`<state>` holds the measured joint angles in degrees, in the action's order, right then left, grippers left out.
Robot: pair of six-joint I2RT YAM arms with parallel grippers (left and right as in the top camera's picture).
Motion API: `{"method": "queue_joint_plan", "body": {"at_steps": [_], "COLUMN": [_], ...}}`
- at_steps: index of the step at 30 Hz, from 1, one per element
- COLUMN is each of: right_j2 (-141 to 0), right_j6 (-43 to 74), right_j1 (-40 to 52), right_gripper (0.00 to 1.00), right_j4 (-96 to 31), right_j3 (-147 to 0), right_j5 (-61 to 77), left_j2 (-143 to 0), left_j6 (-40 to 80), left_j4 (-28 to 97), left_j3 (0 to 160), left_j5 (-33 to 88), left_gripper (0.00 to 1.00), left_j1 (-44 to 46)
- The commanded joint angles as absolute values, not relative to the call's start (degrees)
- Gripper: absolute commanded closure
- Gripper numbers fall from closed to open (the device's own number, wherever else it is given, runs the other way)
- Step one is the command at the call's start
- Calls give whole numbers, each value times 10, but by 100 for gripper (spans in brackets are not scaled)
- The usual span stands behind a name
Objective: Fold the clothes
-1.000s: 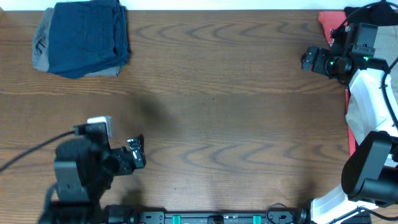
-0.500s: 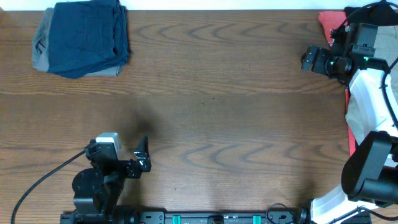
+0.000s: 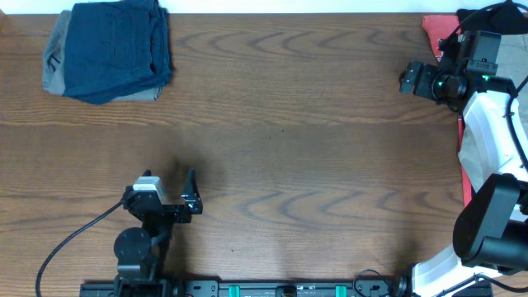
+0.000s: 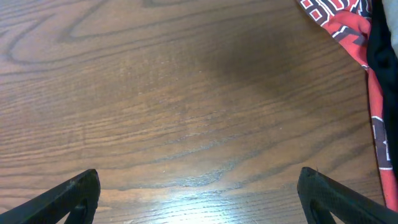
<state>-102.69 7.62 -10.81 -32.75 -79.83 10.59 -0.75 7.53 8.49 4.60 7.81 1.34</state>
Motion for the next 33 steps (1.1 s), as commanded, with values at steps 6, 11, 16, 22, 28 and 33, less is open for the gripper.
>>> {"method": "queue_joint_plan", "body": {"at_steps": [6,11,16,22,28,33], "right_j2": [-1014,-1014,-1014,-1014,-1014,-1014], "right_j6": [81,81,81,81,81,81], "right_j1": [-112,-112,-112,-112,-112,-112], "right_gripper": [1,1,1,1,1,1], "right_j4": [-328,-328,-328,-328,-328,-328], "right_j3": [-807,-807,-807,-807,-807,-807], "right_j5": [105,105,105,105,105,105], "left_j2": [-1,-1,-1,-1,-2,-2], "left_j6": [71,71,71,71,71,71], "left_j4": [3,-2,37,36,36,36], "left_j3": [2,2,2,2,2,2], "left_j5": [49,48,49,49,49,49], "left_gripper": [2,2,2,2,2,2], "left_j1": [13,13,13,13,13,13]}}
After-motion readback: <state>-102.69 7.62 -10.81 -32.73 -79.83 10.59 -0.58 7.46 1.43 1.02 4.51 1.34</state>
